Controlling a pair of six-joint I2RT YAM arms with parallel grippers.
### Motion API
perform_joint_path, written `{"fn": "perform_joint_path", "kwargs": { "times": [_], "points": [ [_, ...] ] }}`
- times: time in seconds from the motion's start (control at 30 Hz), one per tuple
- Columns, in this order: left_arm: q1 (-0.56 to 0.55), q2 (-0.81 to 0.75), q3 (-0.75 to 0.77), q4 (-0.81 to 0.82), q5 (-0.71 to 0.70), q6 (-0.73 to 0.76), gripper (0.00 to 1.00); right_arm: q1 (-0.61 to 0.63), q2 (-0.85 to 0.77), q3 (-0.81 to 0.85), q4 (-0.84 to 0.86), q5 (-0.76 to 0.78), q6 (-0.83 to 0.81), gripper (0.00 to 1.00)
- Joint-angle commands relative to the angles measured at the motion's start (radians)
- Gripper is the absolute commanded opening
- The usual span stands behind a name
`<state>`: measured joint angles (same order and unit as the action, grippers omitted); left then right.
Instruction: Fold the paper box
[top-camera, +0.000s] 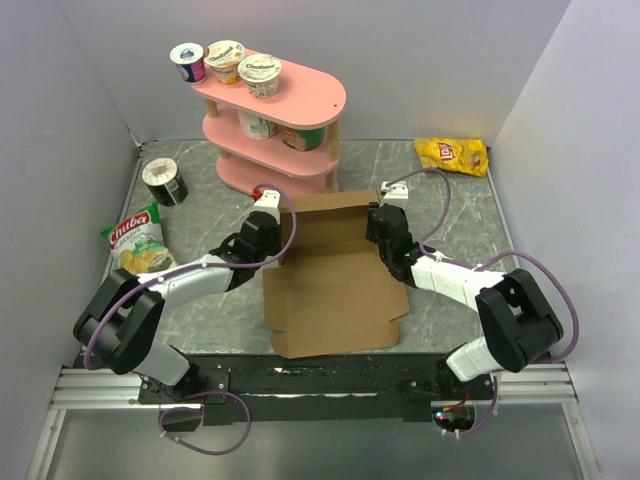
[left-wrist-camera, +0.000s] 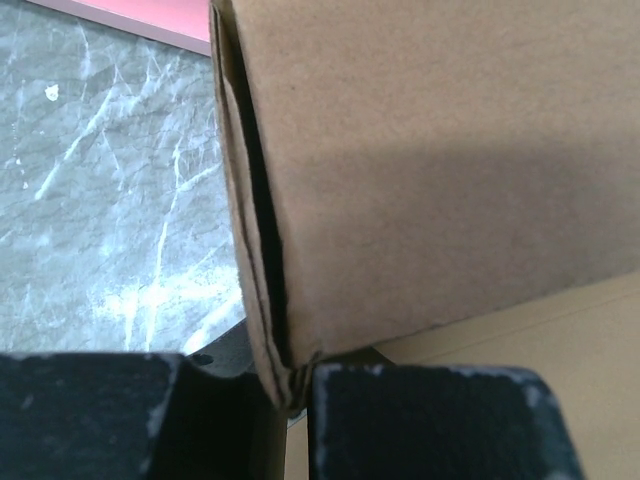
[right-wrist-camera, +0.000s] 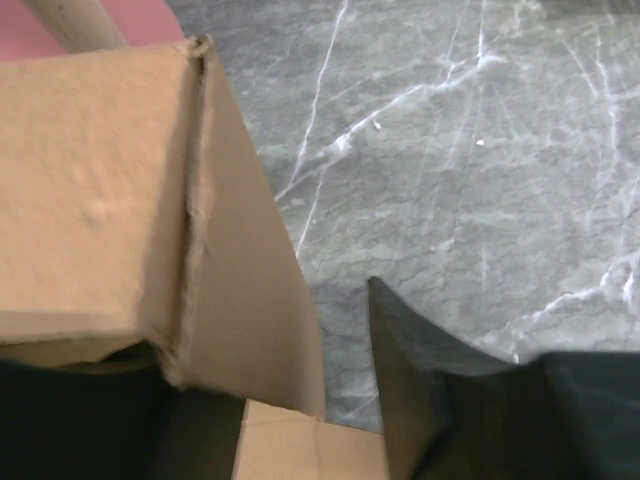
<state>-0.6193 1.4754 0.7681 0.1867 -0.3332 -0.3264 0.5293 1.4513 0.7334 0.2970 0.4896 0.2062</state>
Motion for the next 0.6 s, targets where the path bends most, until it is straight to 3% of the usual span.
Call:
{"fn": "perform_joint_path", "kwargs": {
  "times": [0.0,0.07,0.17,0.3,0.57],
  "points": [
    [0.003,-0.064,0.004,-0.015,-0.026,0.01,0.12,-0.017,0.037,0.06,-0.064,0.107,0.032,0.35],
    [0.003,-0.081,-0.006,-0.009,-0.039,0.012,0.12,-0.018,0.067,0.081,-0.13,0.156,0.07,0.16],
    [0.003,-0.104,-0.018,0.0,-0.052,0.012,0.11,-0.028,0.096,0.112,-0.17,0.213,0.101,0.08],
    [0.003,-0.115,-0.026,0.008,-0.056,0.013,0.11,-0.032,0.112,0.136,-0.225,0.274,0.157,0.01],
    [0.004,-0.119,-0.035,0.007,-0.144,0.021,0.1,-0.034,0.127,0.162,-0.292,0.363,0.243,0.0]
  ]
}}
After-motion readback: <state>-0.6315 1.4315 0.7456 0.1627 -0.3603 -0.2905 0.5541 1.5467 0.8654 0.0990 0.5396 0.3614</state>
